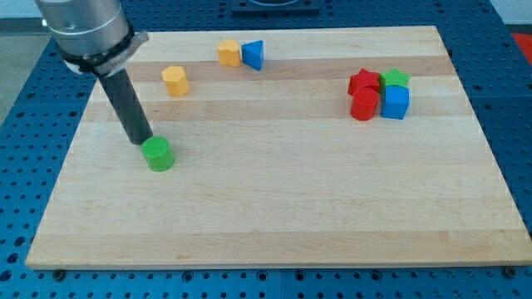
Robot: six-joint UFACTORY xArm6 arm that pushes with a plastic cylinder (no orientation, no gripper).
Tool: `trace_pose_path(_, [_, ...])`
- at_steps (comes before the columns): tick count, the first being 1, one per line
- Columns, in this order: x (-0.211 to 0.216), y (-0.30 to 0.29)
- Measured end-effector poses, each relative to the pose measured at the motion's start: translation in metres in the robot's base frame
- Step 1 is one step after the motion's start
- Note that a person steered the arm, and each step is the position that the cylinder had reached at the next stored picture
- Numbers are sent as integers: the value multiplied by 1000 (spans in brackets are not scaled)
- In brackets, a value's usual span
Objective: Move green circle towards bottom center
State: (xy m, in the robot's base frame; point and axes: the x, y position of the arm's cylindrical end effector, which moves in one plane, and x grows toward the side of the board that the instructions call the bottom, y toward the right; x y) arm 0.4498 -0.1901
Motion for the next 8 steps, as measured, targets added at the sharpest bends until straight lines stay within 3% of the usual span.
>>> trace_pose_path(2, [42,80])
trace_pose_path(3, [43,85])
trace_pose_path(5, [18,38])
trace_pose_path(6, [27,34])
trace_pose_path(8, [76,88])
